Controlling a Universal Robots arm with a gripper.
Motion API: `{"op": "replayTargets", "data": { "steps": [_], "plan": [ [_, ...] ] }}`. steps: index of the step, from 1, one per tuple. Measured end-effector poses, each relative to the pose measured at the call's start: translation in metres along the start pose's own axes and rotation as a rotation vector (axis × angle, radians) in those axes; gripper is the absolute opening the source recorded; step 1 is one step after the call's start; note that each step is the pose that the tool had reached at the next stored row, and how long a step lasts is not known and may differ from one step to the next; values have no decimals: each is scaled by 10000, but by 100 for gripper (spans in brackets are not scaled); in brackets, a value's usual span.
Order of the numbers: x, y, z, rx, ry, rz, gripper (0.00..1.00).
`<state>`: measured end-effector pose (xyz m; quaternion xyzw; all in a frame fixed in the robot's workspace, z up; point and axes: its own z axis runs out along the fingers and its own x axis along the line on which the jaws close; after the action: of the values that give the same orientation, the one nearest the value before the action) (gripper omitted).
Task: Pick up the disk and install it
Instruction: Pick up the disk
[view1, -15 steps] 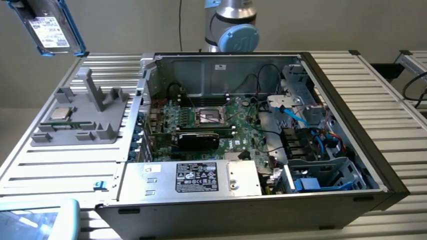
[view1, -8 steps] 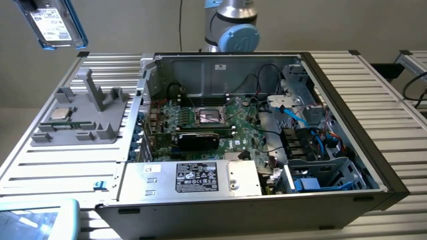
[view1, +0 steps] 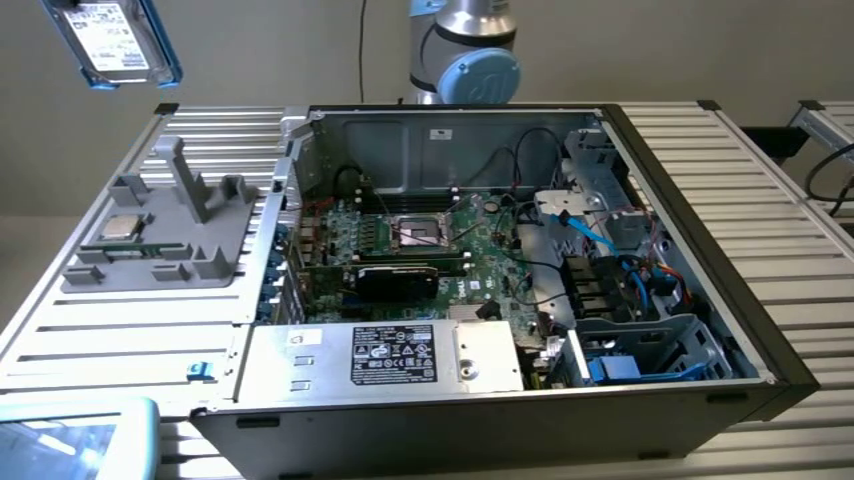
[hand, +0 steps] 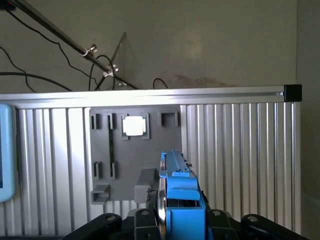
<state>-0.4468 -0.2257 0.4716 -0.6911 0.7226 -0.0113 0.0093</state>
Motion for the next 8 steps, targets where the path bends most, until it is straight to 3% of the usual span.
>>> {"op": "replayTargets", "data": {
  "steps": [3, 8],
  "plan": [
    [12, -54, -17, 77, -76, 3, 37],
    [11, -159, -60, 184, -122, 5, 37]
  ]
}}
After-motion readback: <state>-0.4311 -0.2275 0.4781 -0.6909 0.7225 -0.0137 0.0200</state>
